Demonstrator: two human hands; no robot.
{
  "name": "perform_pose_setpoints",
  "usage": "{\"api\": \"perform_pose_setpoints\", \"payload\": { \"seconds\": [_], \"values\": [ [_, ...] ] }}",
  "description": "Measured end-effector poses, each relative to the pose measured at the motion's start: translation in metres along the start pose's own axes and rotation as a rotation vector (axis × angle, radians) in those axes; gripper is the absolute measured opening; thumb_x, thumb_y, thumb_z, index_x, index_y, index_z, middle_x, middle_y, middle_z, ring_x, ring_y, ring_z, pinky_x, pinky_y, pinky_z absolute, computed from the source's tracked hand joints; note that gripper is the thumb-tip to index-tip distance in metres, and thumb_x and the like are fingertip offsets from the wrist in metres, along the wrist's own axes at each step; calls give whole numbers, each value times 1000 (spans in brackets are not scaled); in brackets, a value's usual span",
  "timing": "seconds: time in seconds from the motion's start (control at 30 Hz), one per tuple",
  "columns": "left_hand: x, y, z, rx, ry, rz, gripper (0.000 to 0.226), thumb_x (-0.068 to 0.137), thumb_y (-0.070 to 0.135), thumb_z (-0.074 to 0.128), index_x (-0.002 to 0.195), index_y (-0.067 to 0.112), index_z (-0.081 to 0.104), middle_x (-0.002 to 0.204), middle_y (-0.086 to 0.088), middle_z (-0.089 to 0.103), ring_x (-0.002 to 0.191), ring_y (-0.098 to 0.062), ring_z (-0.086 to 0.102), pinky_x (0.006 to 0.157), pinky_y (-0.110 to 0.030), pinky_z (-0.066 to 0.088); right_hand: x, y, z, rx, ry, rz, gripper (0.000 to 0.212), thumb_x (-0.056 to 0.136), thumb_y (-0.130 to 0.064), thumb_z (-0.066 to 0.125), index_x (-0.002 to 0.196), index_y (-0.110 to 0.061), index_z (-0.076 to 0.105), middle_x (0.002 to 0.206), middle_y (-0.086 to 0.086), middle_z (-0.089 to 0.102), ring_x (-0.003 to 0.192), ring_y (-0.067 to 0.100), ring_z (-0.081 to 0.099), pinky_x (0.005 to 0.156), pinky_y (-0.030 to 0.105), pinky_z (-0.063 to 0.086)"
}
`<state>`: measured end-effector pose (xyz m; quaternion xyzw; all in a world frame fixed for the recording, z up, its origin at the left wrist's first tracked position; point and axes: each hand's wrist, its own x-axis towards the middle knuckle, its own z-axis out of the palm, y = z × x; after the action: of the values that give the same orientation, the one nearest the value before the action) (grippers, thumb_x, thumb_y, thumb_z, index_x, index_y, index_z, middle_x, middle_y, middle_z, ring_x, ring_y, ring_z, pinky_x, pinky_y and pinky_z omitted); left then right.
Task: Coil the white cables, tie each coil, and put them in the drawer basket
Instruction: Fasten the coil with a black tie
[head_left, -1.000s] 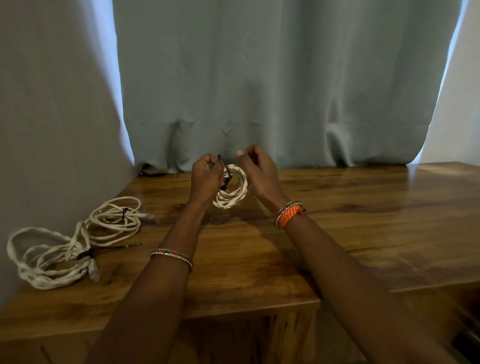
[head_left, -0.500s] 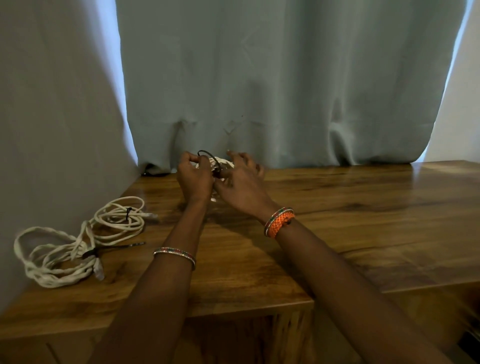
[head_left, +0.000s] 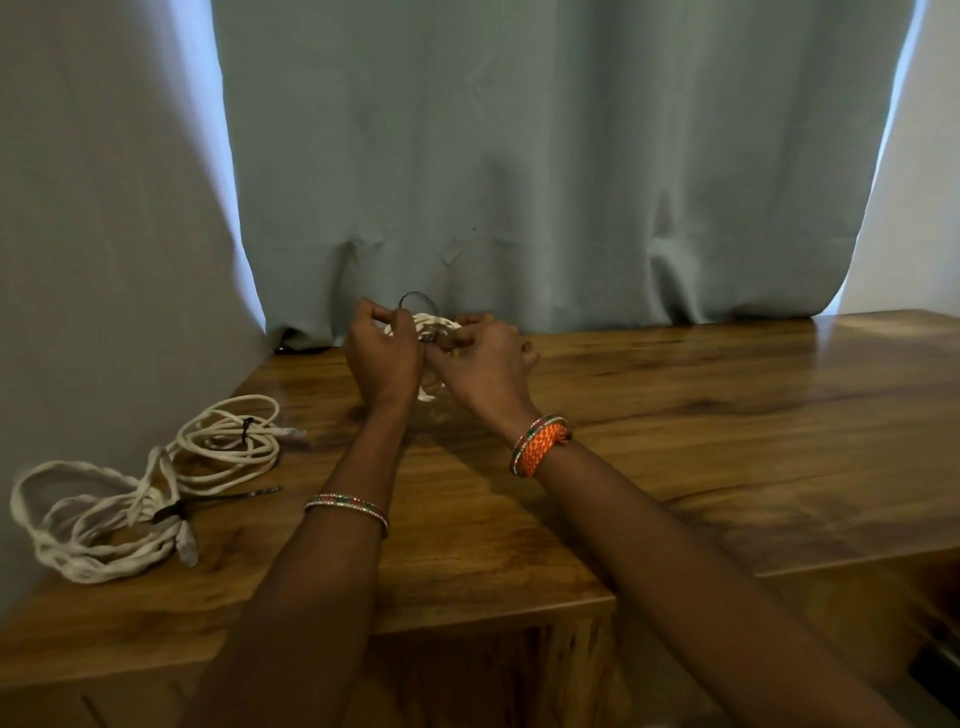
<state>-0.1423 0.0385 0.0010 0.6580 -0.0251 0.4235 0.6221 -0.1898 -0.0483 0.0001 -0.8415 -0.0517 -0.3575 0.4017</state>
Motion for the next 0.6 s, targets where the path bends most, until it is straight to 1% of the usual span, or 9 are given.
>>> {"api": "perform_pose_setpoints", "payload": {
  "seconds": [0.07, 0.13, 0.2, 0.27, 0.3, 0.37, 0.4, 0.53, 0.6],
  "values": [
    [8, -8, -6, -2, 28, -33, 24, 83, 8, 53, 65, 20, 43, 72, -7, 54, 71, -21, 51, 61, -26, 36, 0, -5, -6, 30, 111, -55, 23, 81, -32, 64, 66, -15, 67, 102, -3, 64, 106, 11, 47, 92, 34, 24],
    [16, -16, -12, -8, 26, -62, 27, 83, 8, 54, 63, 21, 41, 66, -4, 52, 69, -21, 51, 61, -26, 36, 3, -5, -11, 53, 170, -142, 22, 82, -25, 60, 65, -10, 63, 95, 1, 63, 96, 13, 49, 88, 33, 33],
    [19, -20, -15, -19, 2, -92, 31, 84, 7, 54, 61, 23, 39, 63, -3, 50, 68, -21, 50, 61, -25, 37, 5, -3, -13, 131, 119, -212, 21, 83, -21, 58, 68, -7, 62, 82, 4, 61, 81, 18, 55, 76, 40, 47],
    [18, -19, -13, -13, -18, -97, 32, 84, 7, 53, 62, 24, 39, 61, 0, 48, 63, -20, 48, 57, -23, 36, 4, 0, -11, 94, 50, -231, 19, 84, -24, 60, 69, -12, 63, 74, -2, 57, 76, 18, 55, 72, 43, 49],
    [16, -18, -11, -7, -28, -91, 32, 84, 7, 53, 62, 24, 38, 60, 3, 46, 59, -17, 46, 54, -23, 36, 4, 0, -10, 20, 19, -233, 17, 84, -29, 61, 72, -16, 65, 78, -4, 56, 82, 17, 54, 76, 41, 47],
    [12, -14, -9, 2, -35, -71, 32, 85, 7, 52, 63, 25, 37, 61, 6, 44, 55, -8, 43, 46, -12, 32, 3, 2, -8, -169, -18, -240, 18, 82, -37, 61, 82, -20, 69, 95, -4, 58, 98, 17, 49, 83, 37, 39],
    [10, -12, -8, 0, -31, -68, 32, 85, 7, 52, 63, 25, 37, 62, 6, 44, 55, -5, 42, 46, -11, 31, 3, 2, -8, -244, -21, -250, 21, 81, -38, 60, 86, -20, 71, 104, -3, 59, 105, 18, 47, 85, 36, 34],
    [10, -9, -6, -52, -28, -95, 32, 85, 6, 53, 63, 24, 39, 64, 6, 45, 58, -5, 42, 49, -15, 33, -3, 1, 0, -421, -75, -264, 29, 84, -36, 58, 101, -17, 71, 128, 2, 52, 122, 23, 38, 96, 43, 29],
    [9, -7, -4, -75, -54, -89, 32, 86, 5, 52, 63, 23, 40, 63, 6, 46, 58, -4, 42, 51, -17, 35, -5, 1, 7, -385, -151, -187, 30, 88, -32, 53, 107, -14, 68, 133, 6, 47, 127, 28, 33, 101, 48, 27]
  ]
}}
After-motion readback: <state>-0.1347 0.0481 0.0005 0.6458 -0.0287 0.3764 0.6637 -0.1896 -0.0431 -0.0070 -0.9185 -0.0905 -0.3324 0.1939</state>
